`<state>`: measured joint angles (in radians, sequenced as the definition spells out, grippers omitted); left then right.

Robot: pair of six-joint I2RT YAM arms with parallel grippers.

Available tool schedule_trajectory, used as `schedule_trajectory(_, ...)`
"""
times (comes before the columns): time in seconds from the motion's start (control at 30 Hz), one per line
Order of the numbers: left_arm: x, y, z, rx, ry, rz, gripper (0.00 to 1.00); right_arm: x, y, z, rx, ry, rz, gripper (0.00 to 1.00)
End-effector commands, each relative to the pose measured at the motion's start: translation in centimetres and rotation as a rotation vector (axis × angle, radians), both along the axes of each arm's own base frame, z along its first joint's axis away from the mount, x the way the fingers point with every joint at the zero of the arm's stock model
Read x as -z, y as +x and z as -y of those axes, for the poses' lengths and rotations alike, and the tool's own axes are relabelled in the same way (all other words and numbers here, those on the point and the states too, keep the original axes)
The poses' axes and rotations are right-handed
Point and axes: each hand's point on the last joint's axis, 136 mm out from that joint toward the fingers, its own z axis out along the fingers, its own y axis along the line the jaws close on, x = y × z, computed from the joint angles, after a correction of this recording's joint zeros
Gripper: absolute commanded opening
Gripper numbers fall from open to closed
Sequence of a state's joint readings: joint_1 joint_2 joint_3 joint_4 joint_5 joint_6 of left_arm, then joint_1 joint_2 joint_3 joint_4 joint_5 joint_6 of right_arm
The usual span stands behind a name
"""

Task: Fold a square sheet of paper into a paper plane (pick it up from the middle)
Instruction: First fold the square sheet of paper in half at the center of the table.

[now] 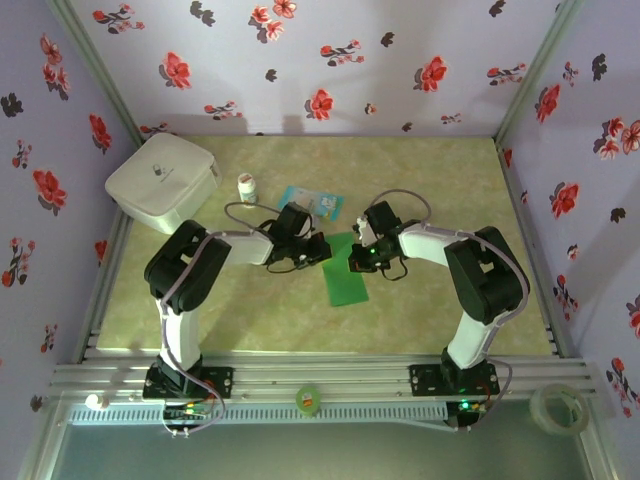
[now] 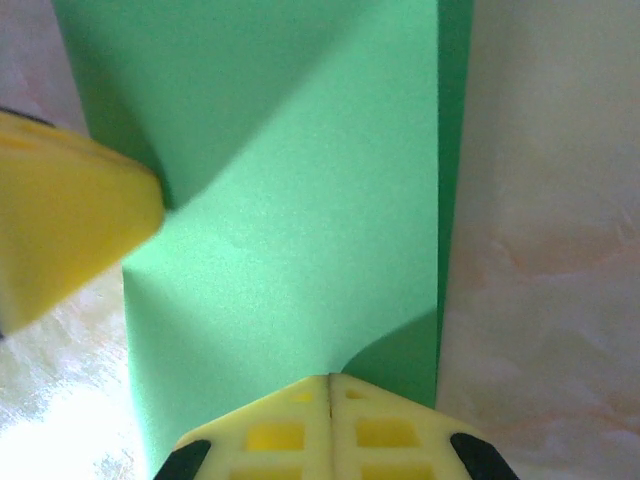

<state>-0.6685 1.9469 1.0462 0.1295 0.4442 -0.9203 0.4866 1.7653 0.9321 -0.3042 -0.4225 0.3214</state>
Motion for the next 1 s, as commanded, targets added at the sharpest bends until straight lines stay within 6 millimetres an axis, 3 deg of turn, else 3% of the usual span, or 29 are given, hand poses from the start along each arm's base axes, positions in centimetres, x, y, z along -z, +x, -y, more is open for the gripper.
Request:
schedule_trajectory(0.0, 0.7, 0.8, -0.1, 0.003, 0.037, 0.007, 0.03, 4.4, -3.8, 4.6, 0.032, -0.208, -0.156, 0.0)
schedule_trajectory(0.47, 5.5, -0.4, -3.4, 0.009, 0.215, -0.073, 0.03, 4.6, -3.9, 4.7, 0.038, -0.21, -0.168, 0.0)
schedule_trajectory(0.57, 3.9, 0.1, -3.0, 0.003, 0.178, -0.052, 0.04, 4.5, -3.9, 4.8, 0.042, -0.209, -0.164, 0.0)
schedule_trajectory(0.8, -1.5, 2.0, 0.2, 0.045, 0.026, 0.021, 0.06, 4.7, -3.9, 4.8, 0.043, -0.209, -0.17, 0.0)
schedule_trajectory(0.97, -1.3, 1.9, 0.5, 0.069, 0.029, 0.003, 0.06, 4.7, -3.9, 4.9, 0.045, -0.209, -0.172, 0.0)
